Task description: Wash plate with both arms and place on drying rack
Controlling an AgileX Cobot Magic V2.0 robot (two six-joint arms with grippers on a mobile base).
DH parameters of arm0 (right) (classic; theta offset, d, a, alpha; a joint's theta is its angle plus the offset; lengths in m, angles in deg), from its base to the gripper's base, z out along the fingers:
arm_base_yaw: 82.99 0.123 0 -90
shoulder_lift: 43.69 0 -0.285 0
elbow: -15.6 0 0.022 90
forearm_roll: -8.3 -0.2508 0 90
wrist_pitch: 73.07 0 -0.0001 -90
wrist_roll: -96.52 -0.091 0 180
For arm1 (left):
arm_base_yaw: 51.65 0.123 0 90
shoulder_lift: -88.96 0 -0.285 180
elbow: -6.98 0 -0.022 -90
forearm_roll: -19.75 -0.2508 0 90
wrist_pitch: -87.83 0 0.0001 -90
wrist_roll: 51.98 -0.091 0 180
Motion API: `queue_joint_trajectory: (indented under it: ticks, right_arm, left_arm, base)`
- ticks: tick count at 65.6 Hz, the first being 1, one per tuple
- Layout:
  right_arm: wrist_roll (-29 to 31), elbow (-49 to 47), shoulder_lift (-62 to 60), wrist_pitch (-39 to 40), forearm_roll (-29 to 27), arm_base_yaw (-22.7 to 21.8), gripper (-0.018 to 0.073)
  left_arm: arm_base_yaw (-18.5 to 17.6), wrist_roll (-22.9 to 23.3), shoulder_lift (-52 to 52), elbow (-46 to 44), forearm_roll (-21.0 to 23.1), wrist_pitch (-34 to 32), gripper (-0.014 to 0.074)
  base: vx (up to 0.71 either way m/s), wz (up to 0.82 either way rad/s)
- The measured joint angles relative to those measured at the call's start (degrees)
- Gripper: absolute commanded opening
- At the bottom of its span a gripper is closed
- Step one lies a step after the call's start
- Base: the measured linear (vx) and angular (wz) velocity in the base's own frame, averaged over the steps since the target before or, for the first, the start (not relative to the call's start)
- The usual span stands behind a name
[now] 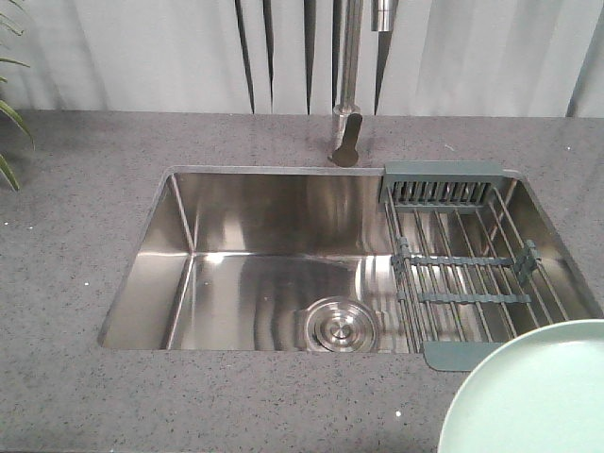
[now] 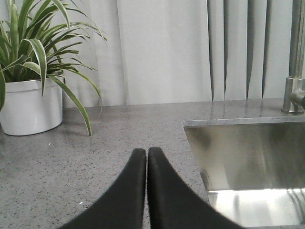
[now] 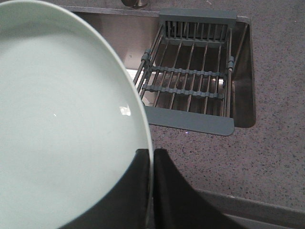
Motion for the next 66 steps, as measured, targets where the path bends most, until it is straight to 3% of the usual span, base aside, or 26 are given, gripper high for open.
queue_joint_trajectory:
  ticks: [66]
  right_arm:
    - [0.0, 0.0, 0.0, 0.0, 0.0, 0.0, -0.0005]
  left_arm:
    - [0.0, 0.0, 0.0, 0.0, 0.0, 0.0, -0.0005]
  base:
    - [0.03, -0.04]
